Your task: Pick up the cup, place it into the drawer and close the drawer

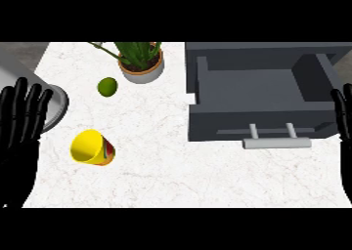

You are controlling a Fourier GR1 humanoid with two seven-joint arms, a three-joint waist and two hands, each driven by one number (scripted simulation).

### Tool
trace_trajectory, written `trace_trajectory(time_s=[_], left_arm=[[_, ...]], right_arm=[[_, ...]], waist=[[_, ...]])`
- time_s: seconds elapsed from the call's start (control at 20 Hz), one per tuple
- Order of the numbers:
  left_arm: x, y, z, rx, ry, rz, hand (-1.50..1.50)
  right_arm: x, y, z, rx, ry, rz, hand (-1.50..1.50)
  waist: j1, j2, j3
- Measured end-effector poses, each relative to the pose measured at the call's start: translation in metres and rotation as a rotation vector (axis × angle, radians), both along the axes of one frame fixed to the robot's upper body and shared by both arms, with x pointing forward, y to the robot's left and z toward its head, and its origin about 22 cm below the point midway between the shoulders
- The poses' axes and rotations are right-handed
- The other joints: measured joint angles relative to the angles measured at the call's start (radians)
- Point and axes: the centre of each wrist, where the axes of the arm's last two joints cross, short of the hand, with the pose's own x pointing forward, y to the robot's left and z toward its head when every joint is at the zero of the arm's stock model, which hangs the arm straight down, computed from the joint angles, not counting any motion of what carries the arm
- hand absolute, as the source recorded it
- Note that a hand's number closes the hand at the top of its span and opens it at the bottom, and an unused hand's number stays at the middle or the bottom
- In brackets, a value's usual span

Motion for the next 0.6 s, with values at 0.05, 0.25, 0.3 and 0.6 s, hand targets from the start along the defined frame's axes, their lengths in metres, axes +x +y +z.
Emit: trace_trajectory(time_s=[0.05,0.25,0.3,0.6], left_arm=[[0.0,0.004,0.001,0.002,0.002,-0.013,-1.5],[0.004,0.023,0.006,0.005,0.01,-0.135,-1.5],[0.006,0.028,0.005,0.004,0.01,-0.174,-1.5],[0.011,0.056,-0.023,-0.163,0.22,-0.238,-1.5]], right_arm=[[-0.001,0.0,0.001,0.007,-0.003,0.0,-1.5],[-0.004,0.004,0.006,0.009,-0.008,0.032,-1.5],[-0.001,0.006,0.006,0.006,-0.007,0.045,-1.5],[0.015,0.011,-0.003,-0.024,0.127,0.166,-1.5]], waist=[[0.003,0.0,-0.003],[0.012,-0.002,-0.009],[0.015,-0.002,-0.01],[0.025,0.001,-0.013]])
